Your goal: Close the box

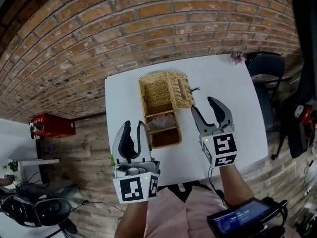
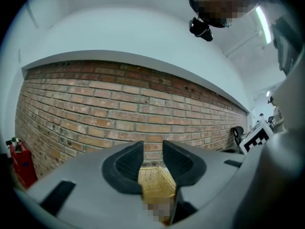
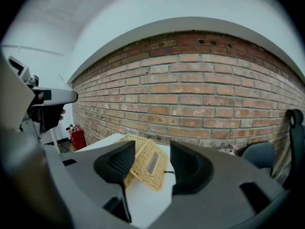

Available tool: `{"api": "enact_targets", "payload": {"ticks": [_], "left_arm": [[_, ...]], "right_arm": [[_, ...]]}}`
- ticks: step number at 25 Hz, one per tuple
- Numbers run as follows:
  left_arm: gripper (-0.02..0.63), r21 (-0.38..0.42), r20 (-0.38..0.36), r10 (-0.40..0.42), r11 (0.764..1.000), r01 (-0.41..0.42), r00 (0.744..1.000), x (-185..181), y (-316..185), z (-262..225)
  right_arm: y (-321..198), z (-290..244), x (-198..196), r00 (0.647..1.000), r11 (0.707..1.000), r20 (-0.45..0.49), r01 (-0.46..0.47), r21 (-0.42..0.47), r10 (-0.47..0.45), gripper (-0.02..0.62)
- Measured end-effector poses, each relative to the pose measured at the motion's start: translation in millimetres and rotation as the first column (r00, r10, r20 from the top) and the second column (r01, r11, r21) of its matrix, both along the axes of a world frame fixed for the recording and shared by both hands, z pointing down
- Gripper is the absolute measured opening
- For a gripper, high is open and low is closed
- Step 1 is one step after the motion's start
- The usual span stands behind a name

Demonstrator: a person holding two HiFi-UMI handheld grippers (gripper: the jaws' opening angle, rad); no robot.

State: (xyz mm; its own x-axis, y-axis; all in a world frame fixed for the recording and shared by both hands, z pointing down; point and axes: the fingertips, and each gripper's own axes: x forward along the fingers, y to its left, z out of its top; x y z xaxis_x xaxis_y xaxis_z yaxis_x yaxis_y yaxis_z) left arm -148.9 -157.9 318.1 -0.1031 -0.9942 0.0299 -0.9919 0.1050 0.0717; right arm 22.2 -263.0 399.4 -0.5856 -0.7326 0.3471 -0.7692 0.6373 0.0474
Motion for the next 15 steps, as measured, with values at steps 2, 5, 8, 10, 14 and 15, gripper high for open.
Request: {"api": "enact_targets", "payload": {"ticks": [2, 5, 8, 10, 14, 15], "left_arm": [[0.127, -0.031, -0.013, 0.018, 0.999, -0.018, 1.0, -3, -8, 13], [0.127, -0.071, -0.031, 0.043, 0.997, -0.045, 0.999, -5, -20, 34], [0.127, -0.11, -0.044, 0.06, 0.992, -0.064, 0.997, -8, -28, 56], [0.127, -0.145, -0.054, 0.065, 0.987, -0.073, 0.996, -12, -31, 68], [0.127, -0.167, -0.058, 0.074, 0.983, -0.083, 0.996, -21, -45, 85], [0.127, -0.169, -0.058, 0.077, 0.982, -0.085, 0.995, -23, -49, 89]], "right_arm": [[-2, 22, 1, 0.999, 0.999, -0.023, -0.023, -0.045, 0.022, 0.244], [-6, 59, 6, 0.997, 0.992, -0.059, -0.062, -0.109, 0.056, 0.256], [-7, 95, 8, 0.992, 0.981, -0.092, -0.098, -0.168, 0.084, 0.265], [-2, 116, 8, 0.988, 0.97, -0.127, -0.118, -0.212, 0.092, 0.272], [-15, 144, 9, 0.976, 0.959, -0.179, -0.165, -0.229, 0.125, 0.273], [-18, 150, 11, 0.972, 0.954, -0.189, -0.182, -0.237, 0.138, 0.274]]}}
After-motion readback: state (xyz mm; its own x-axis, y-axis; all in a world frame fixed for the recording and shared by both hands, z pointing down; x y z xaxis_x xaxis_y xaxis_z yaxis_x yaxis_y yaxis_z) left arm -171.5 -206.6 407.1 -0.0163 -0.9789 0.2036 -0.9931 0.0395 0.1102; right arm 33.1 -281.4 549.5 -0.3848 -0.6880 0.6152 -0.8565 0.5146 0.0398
